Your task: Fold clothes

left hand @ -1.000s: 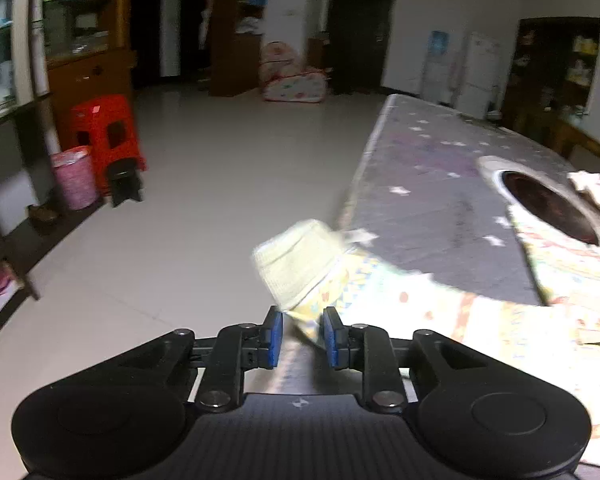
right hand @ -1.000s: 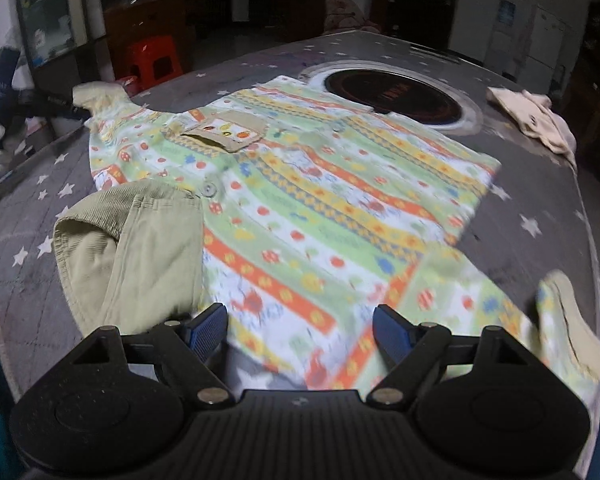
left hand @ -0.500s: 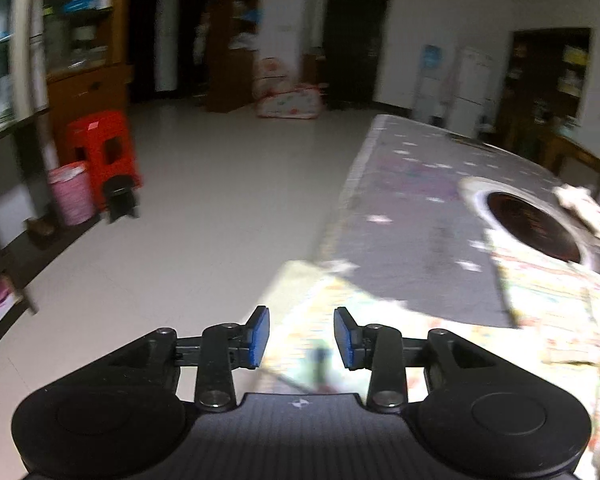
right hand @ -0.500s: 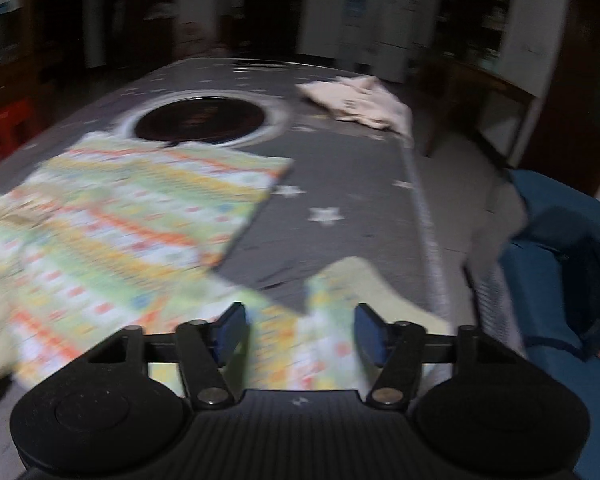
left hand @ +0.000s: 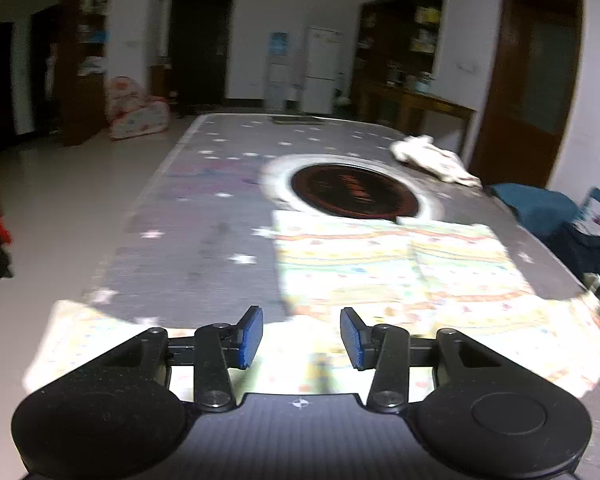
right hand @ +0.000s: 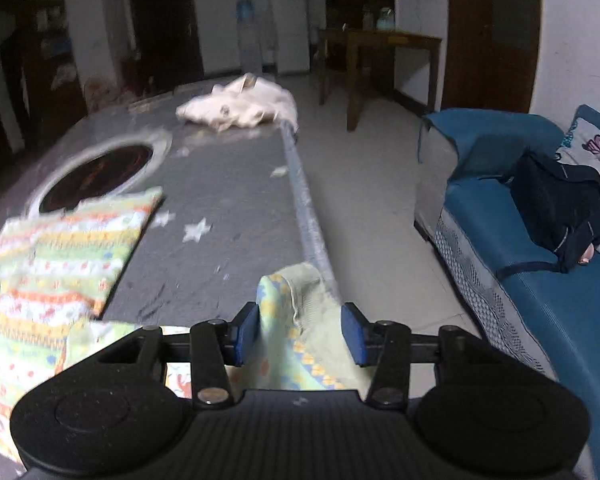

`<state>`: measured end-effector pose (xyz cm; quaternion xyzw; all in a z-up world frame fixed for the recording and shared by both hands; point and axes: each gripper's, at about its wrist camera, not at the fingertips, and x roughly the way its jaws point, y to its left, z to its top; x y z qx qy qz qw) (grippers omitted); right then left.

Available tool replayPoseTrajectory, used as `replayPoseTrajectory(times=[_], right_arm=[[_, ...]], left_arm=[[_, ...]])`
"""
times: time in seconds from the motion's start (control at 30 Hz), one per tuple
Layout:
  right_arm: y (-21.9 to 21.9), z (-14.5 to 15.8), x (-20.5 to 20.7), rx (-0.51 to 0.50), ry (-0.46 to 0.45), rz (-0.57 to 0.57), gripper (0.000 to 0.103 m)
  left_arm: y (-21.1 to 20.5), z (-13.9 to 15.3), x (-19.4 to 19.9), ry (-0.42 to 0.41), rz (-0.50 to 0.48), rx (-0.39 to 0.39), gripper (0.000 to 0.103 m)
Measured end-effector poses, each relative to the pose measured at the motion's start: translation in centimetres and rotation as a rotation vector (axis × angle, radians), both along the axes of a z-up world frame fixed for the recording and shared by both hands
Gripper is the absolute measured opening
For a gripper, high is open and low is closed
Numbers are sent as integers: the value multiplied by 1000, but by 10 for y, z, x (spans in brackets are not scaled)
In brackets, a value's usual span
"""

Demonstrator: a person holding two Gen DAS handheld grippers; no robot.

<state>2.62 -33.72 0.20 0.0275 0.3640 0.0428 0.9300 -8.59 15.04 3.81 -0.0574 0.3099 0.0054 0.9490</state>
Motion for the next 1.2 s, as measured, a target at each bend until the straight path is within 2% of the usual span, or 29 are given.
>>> replayPoseTrajectory(times=[0.1,0.27,0.33,0.43,0.47,0.6,0.7,0.77,0.87,1.03,1.2], right_arm=[[-8,-2,-2,22,6,-17,51],[-41,2,-16,260,-23,-11,54],[-47,3,-19,219,-13,-55,54],[-44,-3,-19,61,10,-87,54],[-43,-6,-19,41,19,-87,54],[-45,-20,-11,101,77,-106,52],[-52,-27,-10,187,101,-119,46],[-56,-28,-11,217,91,-134,27],[-58,-24,-17,204,50,-145,10],[-55,-7,-41,105,-48,-205,8],[-58,-21,-49,56,11,-229,10]], left_arm=[[-23,-2,6,10,-68,5,50],[-50,-9,12,27,-161,6,52],[-59,-12,14,39,-189,7,52],[-71,-17,17,51,-223,6,52],[-75,-19,18,55,-232,5,53],[-86,-24,20,68,-259,7,54],[-91,-25,19,73,-271,8,55],[-93,-27,19,76,-279,11,55],[-95,-29,18,84,-288,12,55],[-97,-33,18,99,-301,12,56],[-100,-41,17,127,-329,11,57]])
